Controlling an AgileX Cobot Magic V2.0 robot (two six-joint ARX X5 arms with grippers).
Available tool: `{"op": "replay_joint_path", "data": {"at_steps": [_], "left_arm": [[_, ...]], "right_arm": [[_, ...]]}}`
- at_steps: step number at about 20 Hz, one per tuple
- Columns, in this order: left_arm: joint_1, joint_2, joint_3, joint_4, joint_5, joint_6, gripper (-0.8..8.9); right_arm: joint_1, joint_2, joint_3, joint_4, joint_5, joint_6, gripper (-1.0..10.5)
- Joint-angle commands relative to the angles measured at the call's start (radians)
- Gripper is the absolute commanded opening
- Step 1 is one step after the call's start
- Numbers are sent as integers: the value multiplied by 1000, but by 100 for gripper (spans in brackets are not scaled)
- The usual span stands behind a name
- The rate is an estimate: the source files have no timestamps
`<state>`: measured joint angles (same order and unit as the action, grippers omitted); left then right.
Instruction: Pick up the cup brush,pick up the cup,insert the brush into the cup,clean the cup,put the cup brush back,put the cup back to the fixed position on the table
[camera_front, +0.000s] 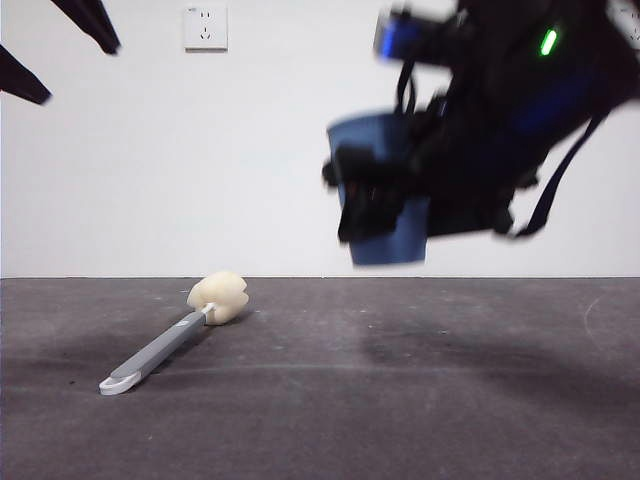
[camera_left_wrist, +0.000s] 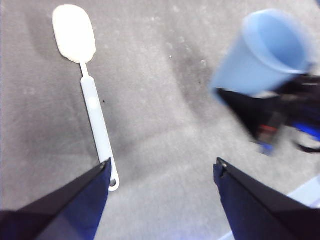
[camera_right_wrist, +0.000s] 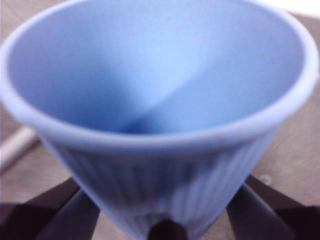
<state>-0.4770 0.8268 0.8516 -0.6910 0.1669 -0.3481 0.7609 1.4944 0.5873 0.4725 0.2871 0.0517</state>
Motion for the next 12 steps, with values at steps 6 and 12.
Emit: {"op": "replay_joint_path", "data": {"at_steps": [6,12], "left_arm": [[-2,-44,-5,-44,-6,16,346],[-2,-44,-5,-36,-5,35,346]], "right_arm": [[-79,186,-10,187,-56,28,-17],[-135,294,-10,262,-160,28,-17]]}}
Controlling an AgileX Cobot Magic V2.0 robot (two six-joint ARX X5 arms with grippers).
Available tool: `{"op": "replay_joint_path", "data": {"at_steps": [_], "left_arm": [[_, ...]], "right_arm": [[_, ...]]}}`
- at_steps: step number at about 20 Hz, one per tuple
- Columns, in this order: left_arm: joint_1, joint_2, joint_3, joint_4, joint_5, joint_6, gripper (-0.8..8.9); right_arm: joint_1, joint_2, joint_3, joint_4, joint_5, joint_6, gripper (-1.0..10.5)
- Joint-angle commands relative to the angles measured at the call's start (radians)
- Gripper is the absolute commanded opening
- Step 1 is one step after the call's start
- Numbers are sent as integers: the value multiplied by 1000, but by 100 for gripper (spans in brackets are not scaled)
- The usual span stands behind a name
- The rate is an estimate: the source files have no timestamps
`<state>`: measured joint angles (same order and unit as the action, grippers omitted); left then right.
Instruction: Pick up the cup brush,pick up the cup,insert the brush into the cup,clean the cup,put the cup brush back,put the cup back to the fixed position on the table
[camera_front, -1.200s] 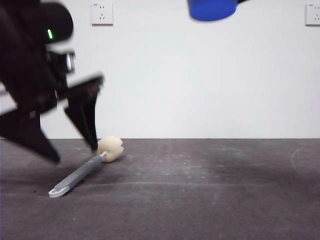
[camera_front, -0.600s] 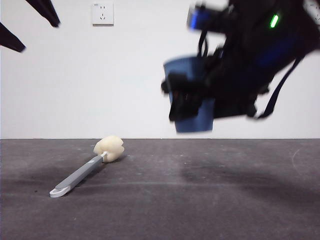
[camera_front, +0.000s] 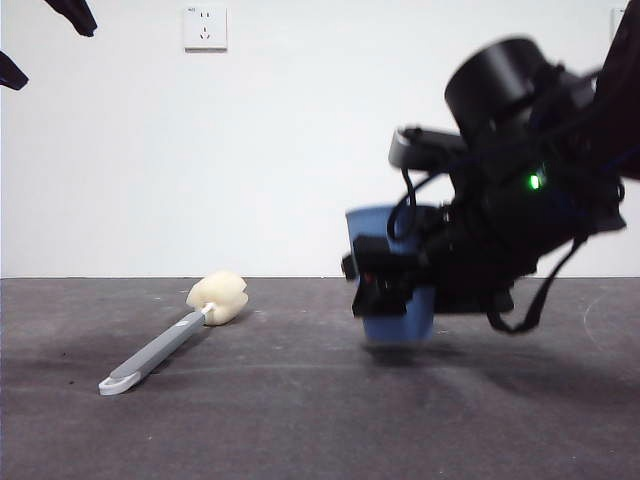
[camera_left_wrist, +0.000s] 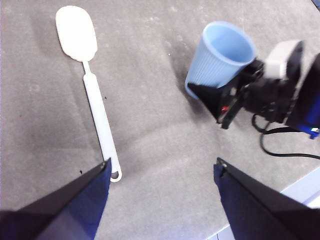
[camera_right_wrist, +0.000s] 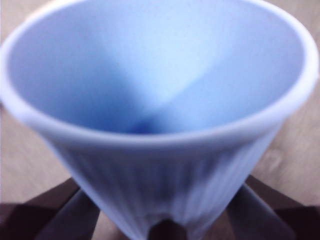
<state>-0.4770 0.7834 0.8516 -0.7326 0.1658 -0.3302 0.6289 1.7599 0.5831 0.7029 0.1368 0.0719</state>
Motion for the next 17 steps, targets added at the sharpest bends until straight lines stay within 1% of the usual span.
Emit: {"op": "replay_joint_path", "data": {"at_steps": [1,5,6,9,11,13,15,17], "left_arm": [[-2,-1,-5,5,-4,18,346],[-2,-1,-5,6,-8,19,346],[-2,-1,-5,6,-7,19,346],[-2,-1,-5,6,-8,19,346],[-2,-1,-5,6,-7,19,346],[-2,-1,-5,6,-7,19,346],[-2,-1,-5,5,-7,19,346],[-2,-1,-5,5,-7,19,346]], "right_arm": [[-8,37,-6,44,-10,13,-17],[-10,38,-6,21,-27,6,-16],[-11,38,-6,-5,-27,6,12],[-11,38,-6,-87,-33,9,288],[-11,38,-6,-113,-33,10,399],[-11,38,-6,-137,-34,10,424],[-11,37,-6,-164,-34,22,502],[-11,37,-6,-179,-35,26,518]]}}
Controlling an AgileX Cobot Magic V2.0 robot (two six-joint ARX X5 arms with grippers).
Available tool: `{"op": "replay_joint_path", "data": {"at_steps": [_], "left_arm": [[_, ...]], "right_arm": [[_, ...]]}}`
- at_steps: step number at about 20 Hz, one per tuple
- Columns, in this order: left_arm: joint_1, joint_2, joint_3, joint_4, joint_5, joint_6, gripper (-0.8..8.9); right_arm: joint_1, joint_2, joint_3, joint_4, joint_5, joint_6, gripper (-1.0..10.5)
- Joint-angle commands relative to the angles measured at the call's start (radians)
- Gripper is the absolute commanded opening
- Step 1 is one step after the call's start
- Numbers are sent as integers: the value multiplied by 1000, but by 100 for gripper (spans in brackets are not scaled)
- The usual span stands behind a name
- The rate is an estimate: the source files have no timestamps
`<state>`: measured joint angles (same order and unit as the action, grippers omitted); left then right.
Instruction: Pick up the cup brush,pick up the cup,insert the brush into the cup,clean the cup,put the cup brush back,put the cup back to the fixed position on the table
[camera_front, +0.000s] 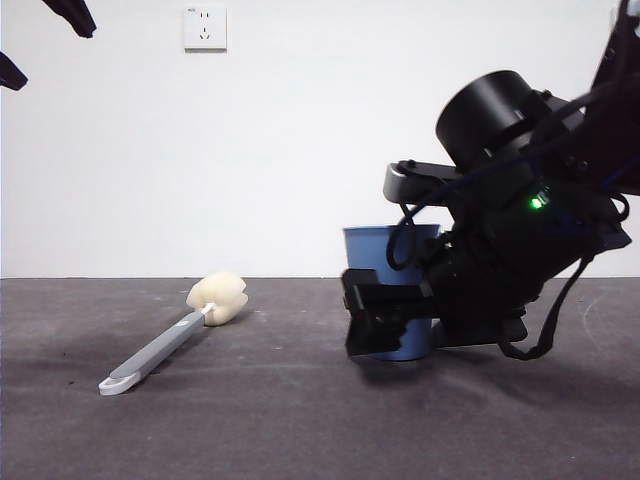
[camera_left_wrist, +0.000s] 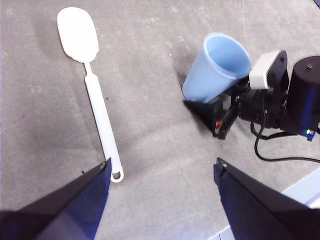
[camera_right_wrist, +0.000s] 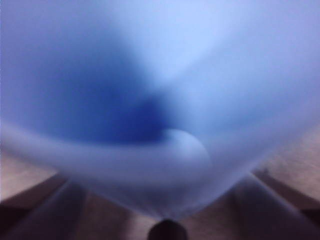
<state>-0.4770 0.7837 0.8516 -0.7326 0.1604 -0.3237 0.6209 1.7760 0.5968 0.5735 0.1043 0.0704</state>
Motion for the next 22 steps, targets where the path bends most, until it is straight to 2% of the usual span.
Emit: {"op": "replay_joint_path", "data": {"at_steps": [1,5,11,17,22], "left_arm": [[-2,-1,-5,5,-2,13,346],[-2,-1,-5,2,-2,13,346],[-2,-1,-5,2,-2,14,346],[-2,-1,-5,5,-2,17,346],[-2,-1,-5,-18,4,40,346]], "right_arm": [[-3,21,-20,-51,-2,27,518],[-3,18,-20,-69,-3,53,518],[2,-82,-20,-224,-2,57,518],[13,-299,-20,-487,-8,65,518],[31,-612,-19,-769,-124,104,517]]}}
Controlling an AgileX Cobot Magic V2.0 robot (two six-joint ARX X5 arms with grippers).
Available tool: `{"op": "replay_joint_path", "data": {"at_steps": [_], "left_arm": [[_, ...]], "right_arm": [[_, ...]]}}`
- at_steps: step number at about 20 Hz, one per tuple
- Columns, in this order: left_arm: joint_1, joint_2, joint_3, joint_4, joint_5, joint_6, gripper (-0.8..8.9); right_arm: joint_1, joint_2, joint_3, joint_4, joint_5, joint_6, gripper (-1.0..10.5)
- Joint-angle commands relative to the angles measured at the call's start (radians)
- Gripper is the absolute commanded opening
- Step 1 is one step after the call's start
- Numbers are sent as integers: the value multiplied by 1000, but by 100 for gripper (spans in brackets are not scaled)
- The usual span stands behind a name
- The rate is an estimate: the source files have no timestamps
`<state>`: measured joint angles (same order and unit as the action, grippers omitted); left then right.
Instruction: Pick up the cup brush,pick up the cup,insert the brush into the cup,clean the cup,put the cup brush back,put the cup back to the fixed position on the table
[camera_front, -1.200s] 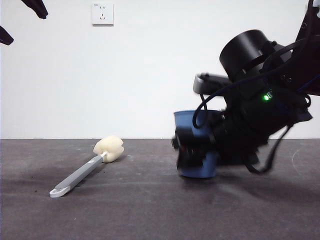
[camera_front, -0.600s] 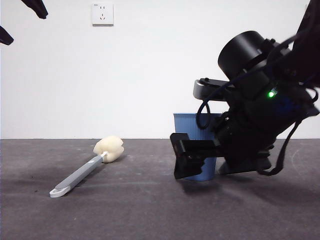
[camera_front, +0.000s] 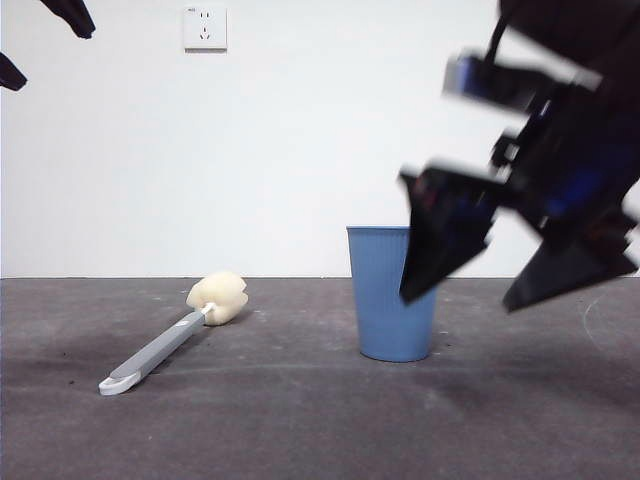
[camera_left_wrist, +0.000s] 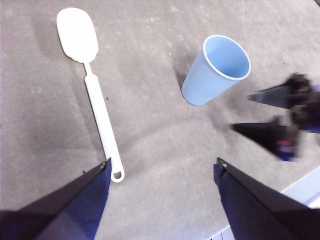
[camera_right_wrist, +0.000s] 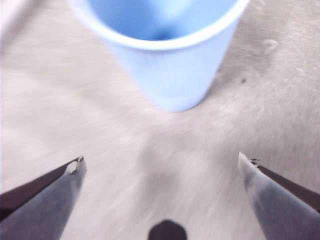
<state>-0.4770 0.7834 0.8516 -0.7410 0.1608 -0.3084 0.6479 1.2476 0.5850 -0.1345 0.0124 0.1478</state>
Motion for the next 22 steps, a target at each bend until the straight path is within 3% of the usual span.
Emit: {"op": "replay_joint_path", "data": {"at_steps": [1,3,6,9,11,13,15,16,17,22], "left_arm": [[-2,-1,-5,-17,3,27,346],[-2,-1,-5,-29,5,49,346],[-2,-1,-5,-63,5,53,345],[-2,-1,-5,-95,35,77,342],[-2,-1,-5,-109,81,77,341],[-2,-1,-5,-116,130,77,258],[-2,-1,-5,-120,164,77,60],[-2,-1,-5,-123,168,77,-18],[-2,-1,-5,-126,168,77,-8],[-2,-1,-5,-125,174,87,-7]], "right_arm": [[4,-151,-8,-119,-63,32,510],[4,-303,2,-253,-115,40,507],[4,-481,72,-487,-119,39,505],[4,-554,175,-680,-121,39,505],[4,-562,246,-756,-172,39,503],[4,-560,303,-795,-225,39,498],[4,-560,324,-796,-224,40,354],[4,-560,325,-797,-224,39,157],[4,-560,325,-802,-223,39,-19],[4,-560,325,-818,-223,35,-8]]}}
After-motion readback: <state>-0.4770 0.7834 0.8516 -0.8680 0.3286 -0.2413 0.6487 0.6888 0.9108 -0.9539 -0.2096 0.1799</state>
